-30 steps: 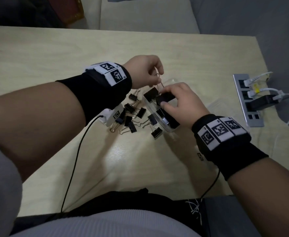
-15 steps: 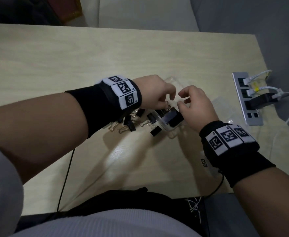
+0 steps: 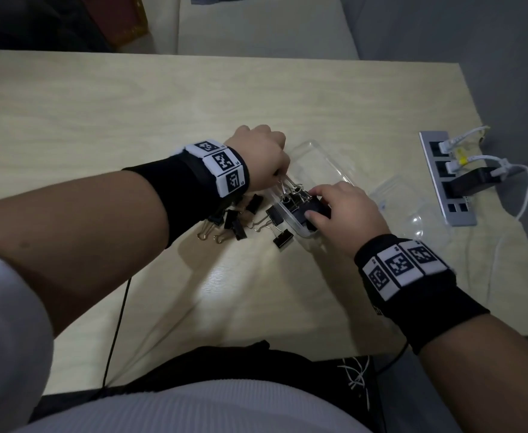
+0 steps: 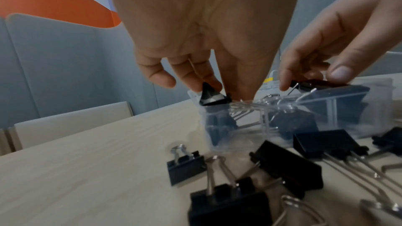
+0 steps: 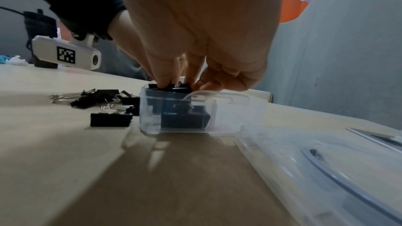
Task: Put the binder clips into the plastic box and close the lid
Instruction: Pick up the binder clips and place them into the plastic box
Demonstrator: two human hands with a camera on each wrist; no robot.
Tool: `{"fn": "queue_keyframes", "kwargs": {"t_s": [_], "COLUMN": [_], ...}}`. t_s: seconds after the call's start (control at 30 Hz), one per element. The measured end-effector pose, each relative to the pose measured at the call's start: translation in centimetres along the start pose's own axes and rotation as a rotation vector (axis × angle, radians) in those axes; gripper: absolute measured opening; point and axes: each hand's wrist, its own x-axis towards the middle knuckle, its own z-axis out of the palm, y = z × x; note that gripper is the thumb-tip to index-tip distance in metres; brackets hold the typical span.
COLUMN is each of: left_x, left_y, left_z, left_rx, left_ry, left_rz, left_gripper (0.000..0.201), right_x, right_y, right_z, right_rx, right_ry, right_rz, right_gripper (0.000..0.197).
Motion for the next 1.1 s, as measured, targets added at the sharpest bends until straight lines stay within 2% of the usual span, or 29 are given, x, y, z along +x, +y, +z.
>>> {"fn": "queue_keyframes", "kwargs": {"t_s": [0.17,0.27,0.43,0.5,0.57,0.67,0.73,0.8,0.83,0.9,0.97,1.03,1.1], "left_x": [0.4,0.5,0.3,0.0,-0.4,-1.2,-1.9,-2.8,-3.2,-4.3,-5.3,-6.1,-6.6], "left_y": [0.1,-0.2,-1.2,-1.4,-1.8,-2.8,-3.6,-4.1,-4.2,-4.0,-3.4,-2.6,-1.9], "left_z": [-0.1,-0.4,0.0,0.2,0.1,-0.2,-0.2,-0.3,-0.3,-0.2,0.3,1.2,2.2], "left_rx": [-0.116,-0.216,-0.098,-0.115,-0.213,-0.349,-0.353,-0.319,-0.304,-0.281,-0.211,-0.117,-0.098], "left_ry": [-0.007,0.01,-0.007,-0.012,0.008,0.045,-0.01,-0.128,-0.182,-0.274,-0.367,-0.447,-0.479], "left_rz": [0.016,-0.026,-0.037,-0.04,-0.065,-0.142,-0.2,-0.232,-0.234,-0.235,-0.248,-0.28,-0.318], "left_gripper": [0.025,0.029,0.03,0.028,0.027,0.025,0.024,0.021,0.024,0.044,0.083,0.115,0.123], "right_x": [0.0,0.0,-0.1,-0.2,-0.7,-2.1,-3.2,-4.1,-4.3,-4.4,-4.0,-3.4,-2.5], "right_y": [0.1,0.0,-0.3,-0.4,-0.7,-2.0,-3.3,-4.4,-4.8,-5.5,-6.0,-6.1,-5.9], "right_z": [-0.2,-0.3,-0.1,0.1,0.3,0.6,1.2,2.2,2.6,3.2,3.5,4.0,4.6], "right_rx": [-0.088,-0.094,-0.099,-0.102,-0.06,0.088,0.088,-0.053,-0.134,-0.22,-0.205,-0.172,-0.174], "right_ry": [-0.015,-0.043,-0.053,-0.049,0.023,0.185,0.078,-0.086,-0.119,-0.14,-0.147,-0.138,-0.151], "right_rz": [-0.014,-0.006,-0.015,-0.014,-0.037,-0.211,-0.281,-0.278,-0.257,-0.188,-0.15,-0.18,-0.201], "right_gripper": [0.04,0.04,0.042,0.044,0.044,0.029,0.017,0.011,0.011,0.021,0.036,0.052,0.064]}}
